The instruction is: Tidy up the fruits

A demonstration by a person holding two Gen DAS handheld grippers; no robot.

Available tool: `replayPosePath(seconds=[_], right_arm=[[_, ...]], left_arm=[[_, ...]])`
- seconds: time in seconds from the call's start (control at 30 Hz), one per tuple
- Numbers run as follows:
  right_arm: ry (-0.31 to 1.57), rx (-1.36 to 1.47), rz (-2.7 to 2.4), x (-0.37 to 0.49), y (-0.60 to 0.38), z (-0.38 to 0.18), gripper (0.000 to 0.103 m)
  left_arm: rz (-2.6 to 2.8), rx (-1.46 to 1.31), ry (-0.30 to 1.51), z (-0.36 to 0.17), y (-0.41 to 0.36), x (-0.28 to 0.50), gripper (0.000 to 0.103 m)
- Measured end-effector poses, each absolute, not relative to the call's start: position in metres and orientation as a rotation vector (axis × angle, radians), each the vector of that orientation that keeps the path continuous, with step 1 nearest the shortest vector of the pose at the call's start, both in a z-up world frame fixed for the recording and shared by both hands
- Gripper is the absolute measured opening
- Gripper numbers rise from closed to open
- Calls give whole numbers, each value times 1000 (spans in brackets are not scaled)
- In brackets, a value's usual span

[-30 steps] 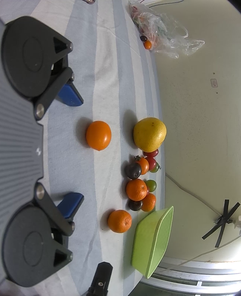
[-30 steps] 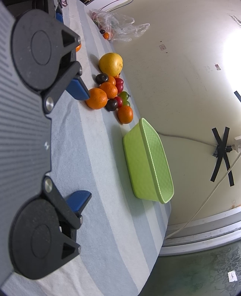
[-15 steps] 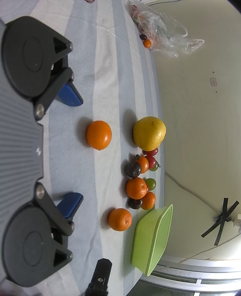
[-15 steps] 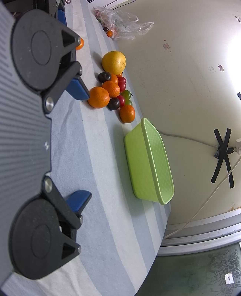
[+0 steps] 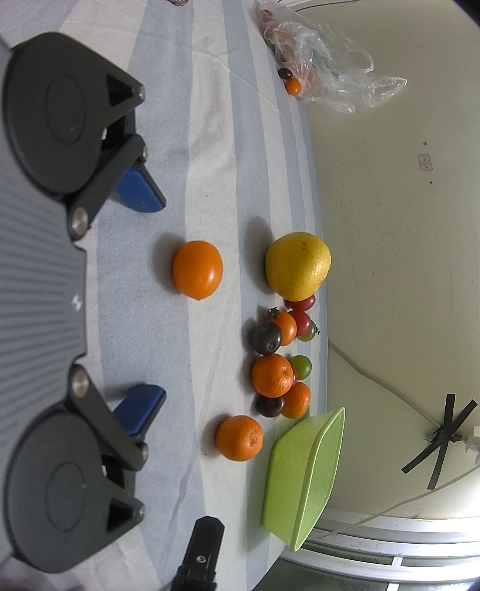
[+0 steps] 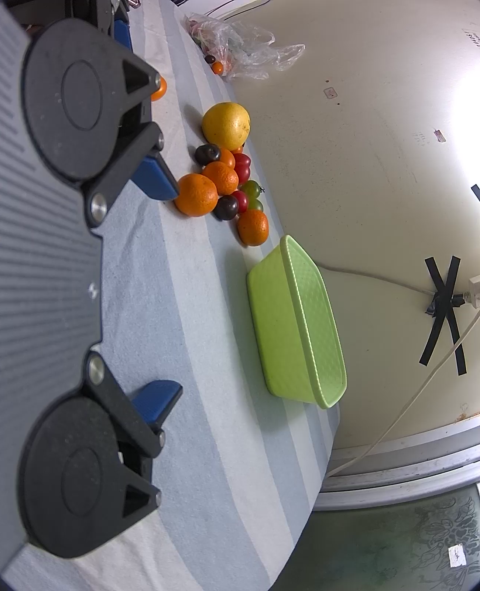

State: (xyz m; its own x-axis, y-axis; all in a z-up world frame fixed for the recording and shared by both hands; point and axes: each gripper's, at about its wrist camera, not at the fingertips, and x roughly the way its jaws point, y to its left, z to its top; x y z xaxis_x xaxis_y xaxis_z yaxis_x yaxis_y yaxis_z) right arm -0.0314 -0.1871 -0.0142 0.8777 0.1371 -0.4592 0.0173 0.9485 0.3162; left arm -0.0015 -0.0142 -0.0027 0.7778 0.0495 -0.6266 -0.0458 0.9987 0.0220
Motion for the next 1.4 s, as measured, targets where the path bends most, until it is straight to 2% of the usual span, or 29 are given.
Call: replayPosePath(seconds=[0.67, 0.87, 1.03, 1.17, 1.23, 1.3, 1.37, 1.4], right_arm=[[497, 320, 64, -32, -187, -14, 103], [494, 323, 63, -33, -187, -14, 103], [443, 304, 85, -41, -183, -9, 103], [411, 209, 173, -45, -166, -2, 103], [388, 158, 219, -46, -154, 3, 96], [378, 82, 285, -41, -138, 13, 79], [358, 19, 318, -31, -124, 24, 71], [347, -5, 336, -24, -118, 29, 69]], left_arm=[[33, -17, 667, -2, -11, -3, 103], [-100, -163, 557, 3, 19, -30, 103], [-18, -69, 488, 14, 36, -50, 103], [-66, -111, 489, 34, 58, -45, 103], [-114, -126, 502, 47, 68, -31, 103], [-147, -143, 515, 60, 77, -15, 101], [-179, -153, 521, 69, 84, 4, 97], [-187, -151, 526, 71, 85, 16, 96]])
